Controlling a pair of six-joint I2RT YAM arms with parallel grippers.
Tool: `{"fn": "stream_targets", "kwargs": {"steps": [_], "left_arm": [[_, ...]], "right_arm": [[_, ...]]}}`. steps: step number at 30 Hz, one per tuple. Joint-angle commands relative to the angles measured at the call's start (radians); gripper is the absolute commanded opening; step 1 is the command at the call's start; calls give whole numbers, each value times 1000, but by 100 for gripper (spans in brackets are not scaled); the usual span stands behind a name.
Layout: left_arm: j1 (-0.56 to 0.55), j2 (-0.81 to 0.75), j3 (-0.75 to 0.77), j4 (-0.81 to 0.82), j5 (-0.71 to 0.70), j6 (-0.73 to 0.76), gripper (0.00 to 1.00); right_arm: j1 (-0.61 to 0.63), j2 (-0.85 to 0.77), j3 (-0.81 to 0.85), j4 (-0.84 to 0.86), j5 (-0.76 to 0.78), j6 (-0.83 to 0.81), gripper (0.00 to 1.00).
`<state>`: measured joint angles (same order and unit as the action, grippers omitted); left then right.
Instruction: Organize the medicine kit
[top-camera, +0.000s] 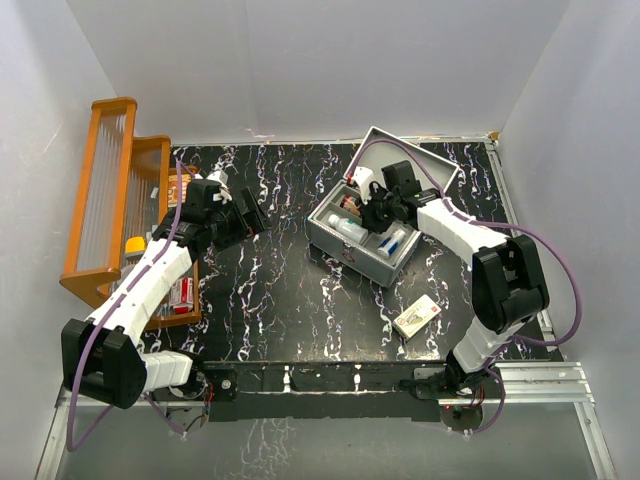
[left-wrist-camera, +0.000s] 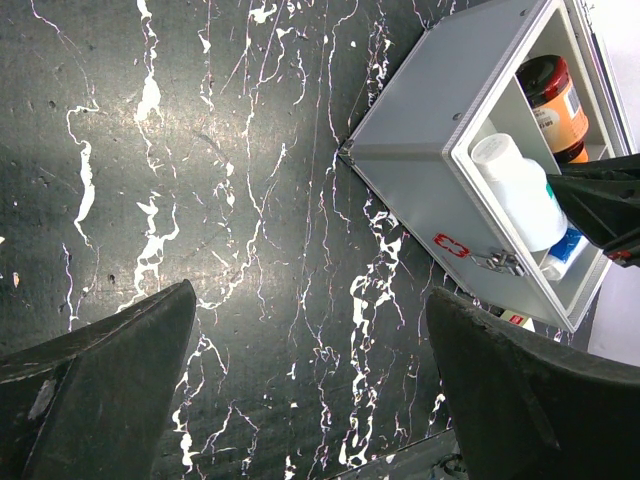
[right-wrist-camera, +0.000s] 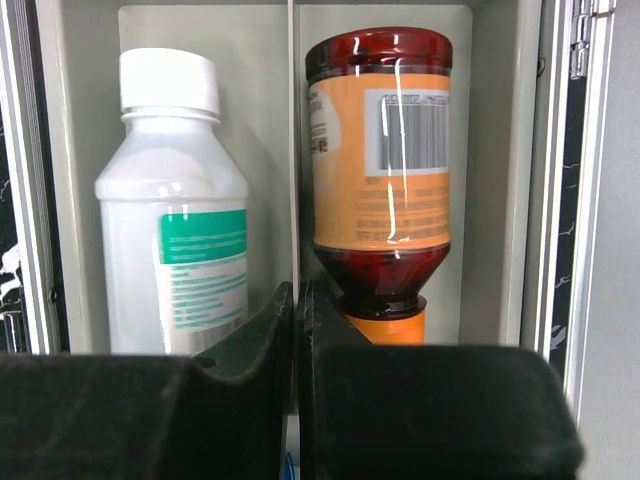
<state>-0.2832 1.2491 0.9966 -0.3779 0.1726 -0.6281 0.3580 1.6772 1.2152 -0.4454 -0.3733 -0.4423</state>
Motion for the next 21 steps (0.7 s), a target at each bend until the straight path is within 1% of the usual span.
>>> {"fn": "stream_targets", "kwargs": {"steps": [1, 9, 10, 17, 19, 21], "left_arm": [[2, -33, -6, -21, 10, 10, 99], [2, -34, -5, -24, 8, 13, 99], [2, -34, -4, -24, 9, 12, 99], [2, -38, 2, -32, 8, 17, 99], [2, -40, 3, -35, 3, 19, 99], [2, -41, 4, -37, 1, 22, 99]], "right_arm": [[-6, -27, -11, 162, -23, 57, 0], [-7, -32, -49, 189, -17, 72, 0], [-7, -33, -49, 191, -14, 77, 2], [-10, -56, -20, 187, 44, 141, 28], [-12, -71, -11, 180, 55, 149, 34], [-11, -92, -4, 173, 72, 153, 37]]}}
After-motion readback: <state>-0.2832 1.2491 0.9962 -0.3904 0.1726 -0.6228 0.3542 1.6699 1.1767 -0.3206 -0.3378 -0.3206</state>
